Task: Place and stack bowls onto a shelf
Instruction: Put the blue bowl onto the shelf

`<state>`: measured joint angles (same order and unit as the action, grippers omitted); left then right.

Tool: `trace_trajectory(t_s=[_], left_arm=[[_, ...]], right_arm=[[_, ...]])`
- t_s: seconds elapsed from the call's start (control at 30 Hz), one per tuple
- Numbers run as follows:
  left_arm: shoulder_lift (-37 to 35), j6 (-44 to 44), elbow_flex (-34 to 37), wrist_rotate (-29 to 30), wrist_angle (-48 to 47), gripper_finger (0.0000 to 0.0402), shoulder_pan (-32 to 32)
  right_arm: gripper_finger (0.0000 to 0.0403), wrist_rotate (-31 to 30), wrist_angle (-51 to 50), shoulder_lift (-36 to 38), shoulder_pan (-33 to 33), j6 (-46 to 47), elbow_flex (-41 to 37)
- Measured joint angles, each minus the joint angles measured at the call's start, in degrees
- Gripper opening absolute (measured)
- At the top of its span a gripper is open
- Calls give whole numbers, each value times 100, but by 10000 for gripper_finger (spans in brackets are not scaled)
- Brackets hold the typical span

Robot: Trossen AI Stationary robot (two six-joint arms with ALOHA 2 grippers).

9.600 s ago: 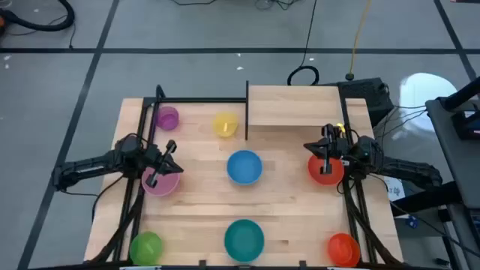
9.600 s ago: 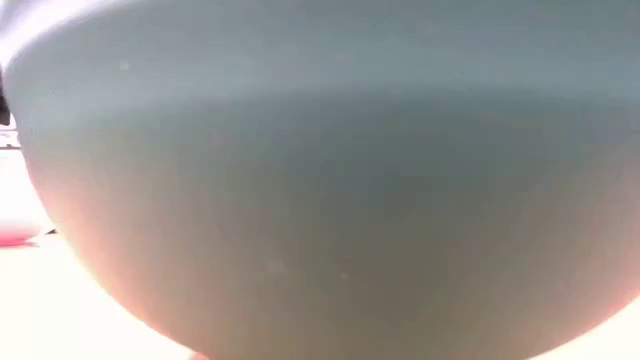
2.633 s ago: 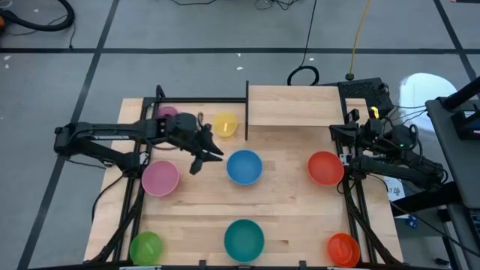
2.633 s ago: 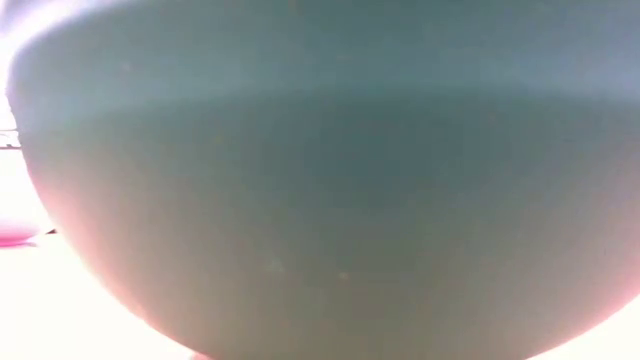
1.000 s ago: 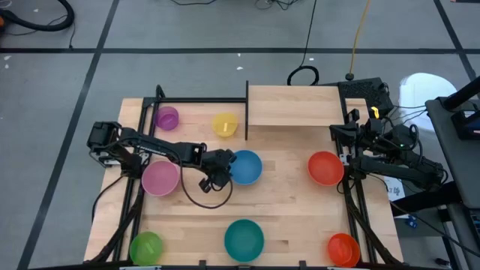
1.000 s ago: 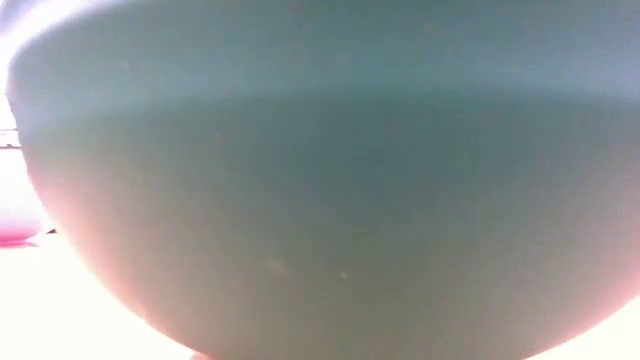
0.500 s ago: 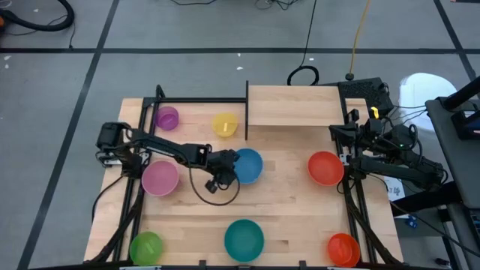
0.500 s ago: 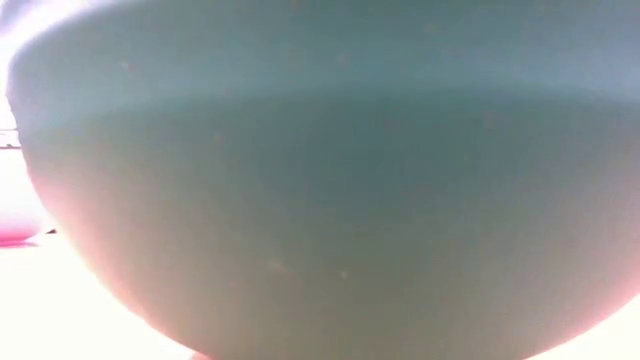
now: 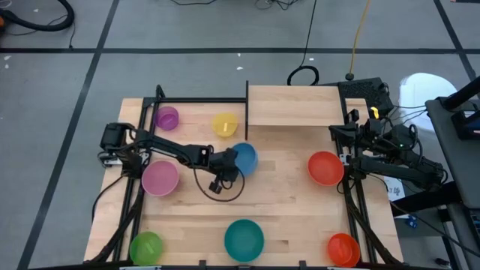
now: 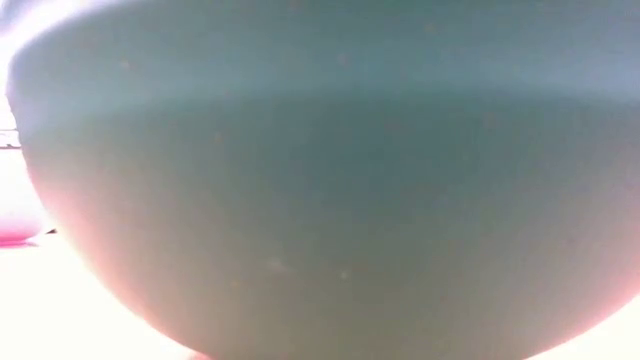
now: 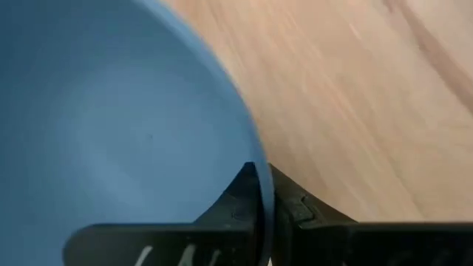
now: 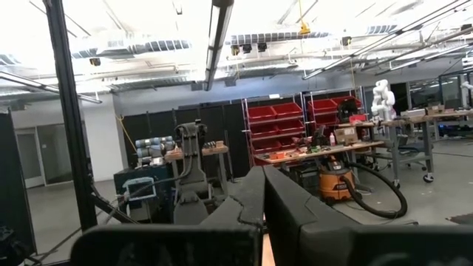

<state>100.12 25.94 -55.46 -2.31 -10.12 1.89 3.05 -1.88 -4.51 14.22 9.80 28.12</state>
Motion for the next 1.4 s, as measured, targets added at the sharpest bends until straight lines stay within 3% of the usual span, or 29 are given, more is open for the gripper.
trace_trajectory(t_s=[0.2, 0.4, 0.73, 0.97, 1.13, 1.4], left_arm=[[-462, -1043, -346, -87, -724, 4, -76], [-996, -1449, -1196, 98, -1960, 3, -29], [-1126, -1376, -3186, 1165, -3191, 3, -225], [-1122, -1106, -3890, 1286, -3350, 3, -1053], [-850, -822, -4551, 1227, -3354, 3, -1582], [211, -493, -6300, 786, -3549, 3, -1921]], right_arm=[[0, 0, -6, 0, 0, 0, 0], [0, 0, -6, 0, 0, 0, 0], [0, 2, -49, 0, -2, 0, -1], [0, 2, -89, 0, -2, -17, 0], [0, 2, -243, 0, -2, -20, -1], [0, 0, -489, -2, -2, -46, -1]])
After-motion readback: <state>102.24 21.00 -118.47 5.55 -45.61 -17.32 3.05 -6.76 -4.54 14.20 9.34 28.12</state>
